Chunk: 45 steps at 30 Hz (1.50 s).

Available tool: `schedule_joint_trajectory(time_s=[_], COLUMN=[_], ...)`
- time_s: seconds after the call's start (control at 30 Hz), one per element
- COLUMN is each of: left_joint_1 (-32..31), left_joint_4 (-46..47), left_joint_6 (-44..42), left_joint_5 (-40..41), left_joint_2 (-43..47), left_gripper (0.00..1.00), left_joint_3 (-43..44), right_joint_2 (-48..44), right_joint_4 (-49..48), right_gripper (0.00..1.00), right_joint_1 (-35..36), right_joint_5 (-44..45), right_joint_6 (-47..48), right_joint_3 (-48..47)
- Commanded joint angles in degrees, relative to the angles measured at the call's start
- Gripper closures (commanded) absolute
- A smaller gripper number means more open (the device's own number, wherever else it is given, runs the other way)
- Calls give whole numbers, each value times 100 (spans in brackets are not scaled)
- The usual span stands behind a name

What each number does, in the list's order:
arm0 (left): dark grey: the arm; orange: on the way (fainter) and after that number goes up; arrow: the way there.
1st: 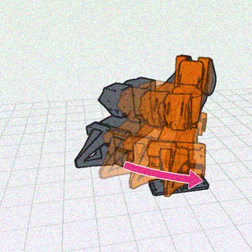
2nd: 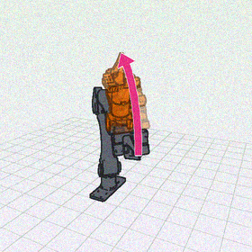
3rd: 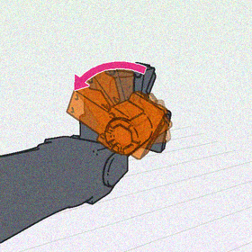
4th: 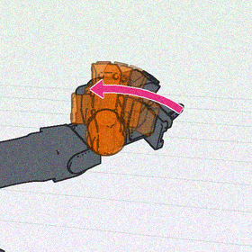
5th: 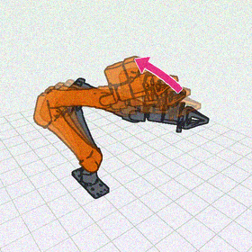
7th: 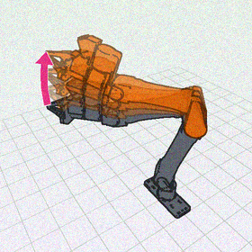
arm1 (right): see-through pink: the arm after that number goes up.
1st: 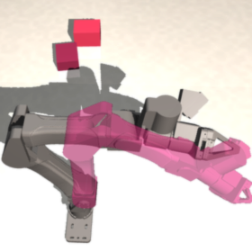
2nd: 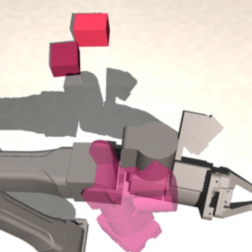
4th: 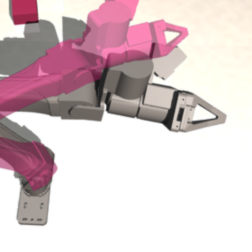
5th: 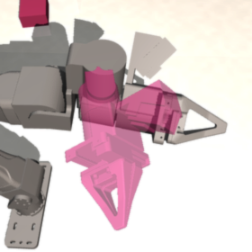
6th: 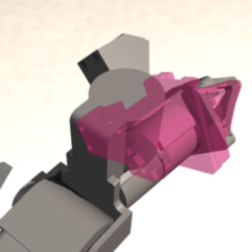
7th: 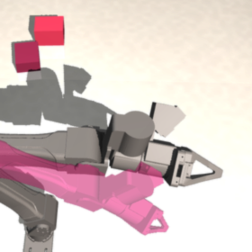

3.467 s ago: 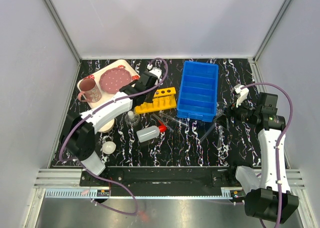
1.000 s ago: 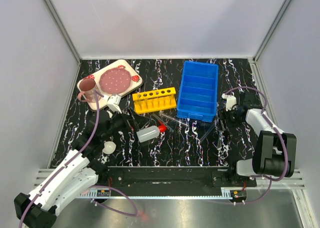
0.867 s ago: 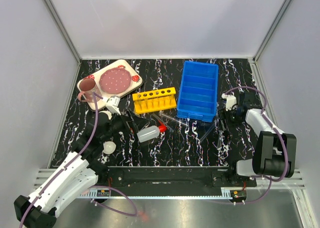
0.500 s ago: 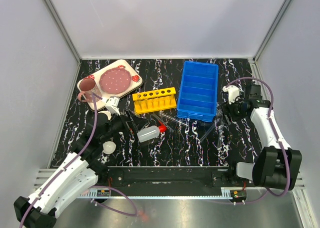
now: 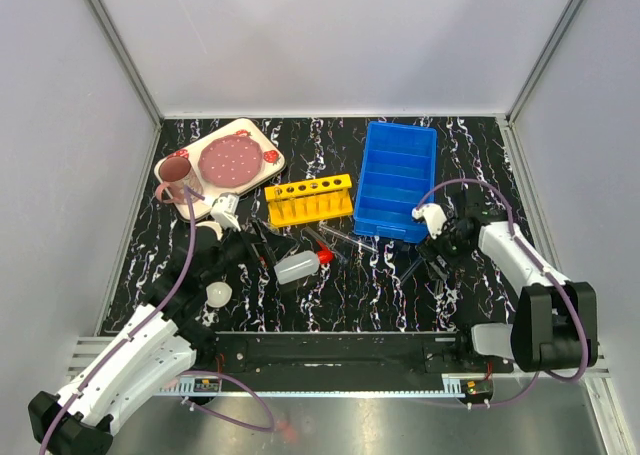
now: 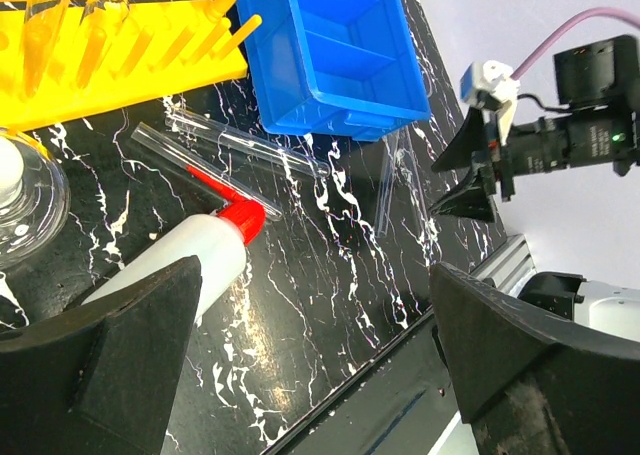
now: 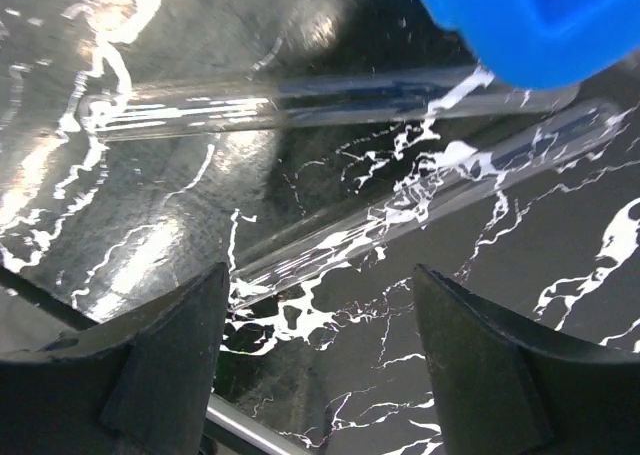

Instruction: Organize the chemistry lab equipment

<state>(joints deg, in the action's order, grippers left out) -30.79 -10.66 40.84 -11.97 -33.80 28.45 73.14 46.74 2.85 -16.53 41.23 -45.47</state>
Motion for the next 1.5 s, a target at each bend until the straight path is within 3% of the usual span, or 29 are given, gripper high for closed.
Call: schedule_joint_trajectory(time_s=[0.0,0.2,0.57,0.9,1.13,1.47], left_joint_1=[11,11,11,11,11,2], left_joint_4=[240,274,239,90,256,1170], left_joint_6=[38,3,-59,-129,-138,-32], left_joint_5=[168,151,160,124,-130,-1272], left_joint_2=[67,-91,-118,40,32,-302], left_gripper=[1,1,1,1,1,1], left_joint_3=[-41,3,-15,-67,-111,-278], right_joint_2=[269,621,824,1158,1053,334], right_joint_4=[-815,-1097,-1009,-886,-579,-95], right_gripper=[24,31,57,71,78,82], right_joint_1=[180,251,251,-38,-583,-628], right_joint_5=[835,1065,1820,2102,1927,1320], right_joint_6=[-599,-748,-827,-1047,-731,-81], right_joint_3=[284,381,495,452,135,47])
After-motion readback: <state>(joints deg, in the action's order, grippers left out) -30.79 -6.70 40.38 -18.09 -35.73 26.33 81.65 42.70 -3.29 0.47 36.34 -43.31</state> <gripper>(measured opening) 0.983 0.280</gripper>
